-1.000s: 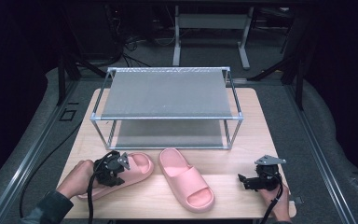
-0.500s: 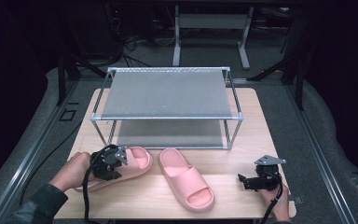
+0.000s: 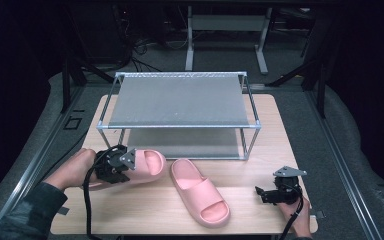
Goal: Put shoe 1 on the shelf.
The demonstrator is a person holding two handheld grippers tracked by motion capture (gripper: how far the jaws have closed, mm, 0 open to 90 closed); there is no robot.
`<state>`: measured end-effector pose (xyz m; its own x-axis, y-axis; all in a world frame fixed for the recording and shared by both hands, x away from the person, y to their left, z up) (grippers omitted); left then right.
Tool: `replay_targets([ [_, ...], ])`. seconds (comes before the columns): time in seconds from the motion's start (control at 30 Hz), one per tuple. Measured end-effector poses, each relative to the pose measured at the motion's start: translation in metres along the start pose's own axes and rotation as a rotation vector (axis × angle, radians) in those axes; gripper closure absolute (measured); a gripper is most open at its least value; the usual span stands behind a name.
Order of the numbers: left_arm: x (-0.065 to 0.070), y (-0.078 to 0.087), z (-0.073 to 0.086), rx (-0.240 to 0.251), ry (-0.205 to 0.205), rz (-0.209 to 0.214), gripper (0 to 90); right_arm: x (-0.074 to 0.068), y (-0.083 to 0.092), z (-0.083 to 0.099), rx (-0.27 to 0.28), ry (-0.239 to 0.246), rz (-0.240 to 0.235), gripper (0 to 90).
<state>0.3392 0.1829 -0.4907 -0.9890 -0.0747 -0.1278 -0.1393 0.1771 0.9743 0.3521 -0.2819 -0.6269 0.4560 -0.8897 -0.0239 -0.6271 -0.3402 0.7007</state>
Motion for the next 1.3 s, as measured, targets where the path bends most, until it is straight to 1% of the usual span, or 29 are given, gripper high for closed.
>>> replay_targets([
  [0.07,0.000,0.002,-0.001,0.001,-0.007,0.002,82.9,0.000,0.000,0.000,0.000,0.000,0.000,0.8],
  [0.17,-0.002,0.008,-0.005,0.007,-0.038,0.000,82.8,0.000,0.000,0.000,0.000,0.001,0.000,0.8],
  [0.2,-0.003,0.012,-0.007,-0.001,-0.051,0.000,82.9,0.000,0.000,0.000,0.000,0.000,0.000,0.8],
  [0.23,-0.003,0.012,-0.007,-0.001,-0.051,0.000,82.8,0.000,0.000,0.000,-0.004,0.001,0.000,0.8],
  [0.27,-0.005,0.015,-0.010,0.001,-0.063,0.002,82.9,0.000,0.000,0.000,0.000,0.001,0.001,0.8],
  [0.37,-0.007,0.019,-0.012,-0.005,-0.074,0.000,82.8,0.000,0.000,0.000,0.000,0.000,0.000,0.8],
  [0.4,-0.007,0.020,-0.013,0.001,-0.067,0.003,82.7,0.000,0.000,0.000,0.000,0.000,0.000,0.8],
  [0.47,-0.011,0.026,-0.017,-0.001,-0.079,-0.002,82.6,0.000,0.000,0.000,0.000,0.002,-0.001,0.9],
  [0.5,-0.011,0.026,-0.017,-0.001,-0.079,-0.002,82.6,0.000,0.000,0.000,0.000,0.002,-0.001,0.9],
  [0.53,-0.011,0.028,-0.018,0.006,-0.087,-0.002,82.6,0.000,0.000,0.000,-0.004,0.002,-0.001,0.9],
  [0.7,-0.015,0.038,-0.025,0.000,-0.112,0.002,82.6,0.000,0.000,0.000,0.000,0.003,-0.002,1.0],
  [0.73,-0.015,0.041,-0.028,0.001,-0.123,0.004,82.6,0.000,0.000,0.000,0.000,0.003,-0.002,1.0],
  [0.77,-0.015,0.041,-0.028,0.001,-0.123,0.004,82.6,0.000,0.000,0.000,0.000,0.003,-0.002,1.0],
  [0.8,-0.015,0.044,-0.031,0.001,-0.133,0.005,82.6,0.000,0.000,0.000,0.001,0.002,-0.002,1.0],
  [0.83,-0.015,0.044,-0.031,0.001,-0.133,0.005,82.6,0.000,0.000,0.000,0.001,0.002,-0.002,1.0],
  [0.9,-0.016,0.049,-0.035,0.005,-0.136,0.008,82.6,0.000,0.000,0.000,0.001,0.002,-0.002,1.0],
  [0.97,-0.017,0.051,-0.036,0.004,-0.142,0.002,82.6,0.000,0.000,0.000,0.001,0.002,-0.002,1.0],
  [1.07,-0.019,0.061,-0.040,0.028,-0.133,0.005,82.6,0.000,0.000,0.000,-0.003,0.003,-0.002,1.1],
  [1.13,-0.022,0.071,-0.043,0.057,-0.121,0.013,82.6,0.000,0.000,0.000,0.001,0.003,-0.003,1.1],
  [1.17,-0.022,0.071,-0.043,0.057,-0.121,0.013,82.6,0.000,0.000,0.000,0.001,0.003,-0.003,1.1],
  [1.23,-0.025,0.079,-0.046,0.068,-0.113,0.013,82.6,0.000,0.000,0.000,0.000,0.002,-0.003,1.1],
  [1.3,-0.026,0.081,-0.047,0.067,-0.108,0.011,82.5,0.000,0.000,0.000,-0.004,0.003,-0.003,1.1],
])
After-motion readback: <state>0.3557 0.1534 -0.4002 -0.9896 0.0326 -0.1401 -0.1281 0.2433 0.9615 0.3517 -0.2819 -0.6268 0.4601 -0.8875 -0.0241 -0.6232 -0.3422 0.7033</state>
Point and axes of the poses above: each handheld gripper's, and its own axes: y roughly backward along the jaws, z roughly out of its underside, x roughly to its right, the point moved 8 cm from there along -y, roughly forward along the jaws, and after that the axes turned 2 degrees about -y, right-handed, at the moved point
